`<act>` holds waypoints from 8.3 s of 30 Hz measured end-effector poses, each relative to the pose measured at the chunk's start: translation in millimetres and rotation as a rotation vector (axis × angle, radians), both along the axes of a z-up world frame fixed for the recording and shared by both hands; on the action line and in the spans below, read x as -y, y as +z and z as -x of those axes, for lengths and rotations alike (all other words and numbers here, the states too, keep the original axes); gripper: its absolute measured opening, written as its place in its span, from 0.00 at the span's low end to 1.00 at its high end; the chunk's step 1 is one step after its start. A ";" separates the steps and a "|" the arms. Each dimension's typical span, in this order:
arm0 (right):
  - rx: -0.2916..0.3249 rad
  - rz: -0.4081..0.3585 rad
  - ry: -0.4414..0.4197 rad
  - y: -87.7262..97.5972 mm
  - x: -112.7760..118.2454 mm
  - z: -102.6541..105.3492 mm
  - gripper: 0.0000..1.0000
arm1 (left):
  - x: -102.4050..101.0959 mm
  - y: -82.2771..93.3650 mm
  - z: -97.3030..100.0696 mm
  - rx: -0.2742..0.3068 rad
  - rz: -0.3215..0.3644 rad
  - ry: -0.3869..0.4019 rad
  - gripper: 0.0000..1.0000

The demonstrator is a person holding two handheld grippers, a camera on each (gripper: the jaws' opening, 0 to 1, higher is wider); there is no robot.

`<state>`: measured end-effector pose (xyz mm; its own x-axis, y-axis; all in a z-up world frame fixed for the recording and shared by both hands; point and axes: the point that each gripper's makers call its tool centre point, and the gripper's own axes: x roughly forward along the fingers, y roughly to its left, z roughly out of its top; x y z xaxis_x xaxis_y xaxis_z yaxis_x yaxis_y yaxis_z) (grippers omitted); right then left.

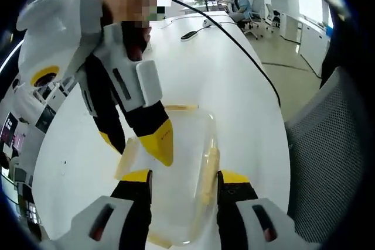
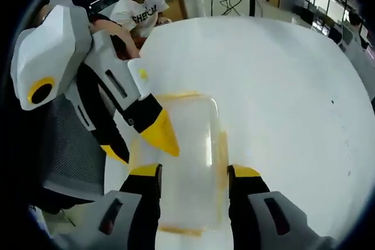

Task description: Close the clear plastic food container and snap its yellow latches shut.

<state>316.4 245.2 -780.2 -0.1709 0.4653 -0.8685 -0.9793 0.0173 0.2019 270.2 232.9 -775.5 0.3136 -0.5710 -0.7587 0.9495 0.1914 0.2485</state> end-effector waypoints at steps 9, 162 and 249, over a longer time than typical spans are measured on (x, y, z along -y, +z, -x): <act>-0.080 0.058 0.022 -5.2 1.0 0.0 0.44 | -0.6 -0.8 -1.1 -0.013 0.019 0.012 0.38; 0.248 0.129 0.106 -25.1 30.0 28.6 0.74 | -62.6 -27.2 -22.2 -0.164 -0.273 -0.017 0.74; 0.252 0.181 0.034 -26.8 -34.4 -47.1 0.74 | -127.1 -30.9 -103.4 -0.189 -0.267 -0.072 0.77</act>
<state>363.5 279.6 -807.0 0.0481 0.2970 -0.9537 -0.9987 -0.0024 -0.0511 373.6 360.0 -806.3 0.1187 -0.3598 -0.9255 0.9924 0.0735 0.0987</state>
